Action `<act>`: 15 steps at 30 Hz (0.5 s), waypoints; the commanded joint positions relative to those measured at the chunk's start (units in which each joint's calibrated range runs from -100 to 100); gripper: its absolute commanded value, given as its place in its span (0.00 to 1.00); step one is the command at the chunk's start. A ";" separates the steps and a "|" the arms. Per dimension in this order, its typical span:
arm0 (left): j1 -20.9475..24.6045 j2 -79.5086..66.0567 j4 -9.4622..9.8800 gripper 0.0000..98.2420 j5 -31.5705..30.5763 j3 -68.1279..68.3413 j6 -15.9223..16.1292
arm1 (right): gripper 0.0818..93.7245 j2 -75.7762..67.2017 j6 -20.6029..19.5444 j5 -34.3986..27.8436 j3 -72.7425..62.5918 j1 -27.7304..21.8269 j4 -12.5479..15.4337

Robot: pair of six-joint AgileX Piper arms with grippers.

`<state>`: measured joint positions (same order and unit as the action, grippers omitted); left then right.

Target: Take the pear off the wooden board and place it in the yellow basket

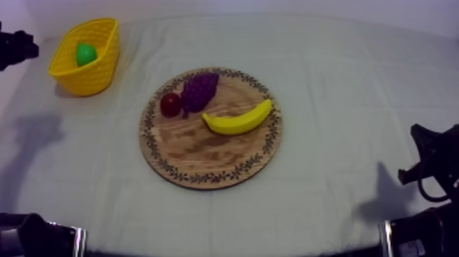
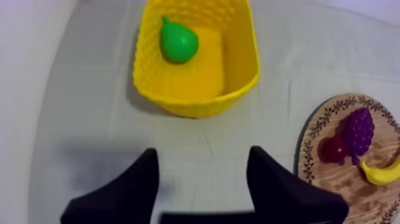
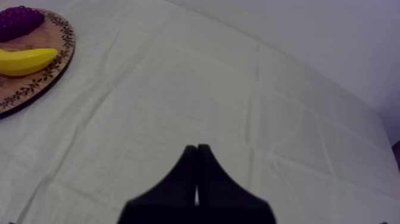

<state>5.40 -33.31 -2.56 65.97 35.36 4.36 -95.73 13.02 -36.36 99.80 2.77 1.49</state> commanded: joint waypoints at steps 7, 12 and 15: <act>-0.99 -19.43 -0.07 0.46 -8.04 13.26 0.15 | 0.00 -0.03 0.00 -0.02 -0.02 -0.01 0.00; -2.08 -29.08 -0.35 0.44 -11.43 19.92 -0.09 | 0.00 -0.03 0.00 -0.02 -0.02 -0.01 0.00; -2.03 -33.88 -0.81 0.43 -13.09 23.24 -0.05 | 0.00 -0.03 0.00 -0.02 -0.02 -0.01 0.00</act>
<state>3.33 -62.37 -3.30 53.37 56.39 4.31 -95.73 13.02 -36.36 99.80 2.77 1.49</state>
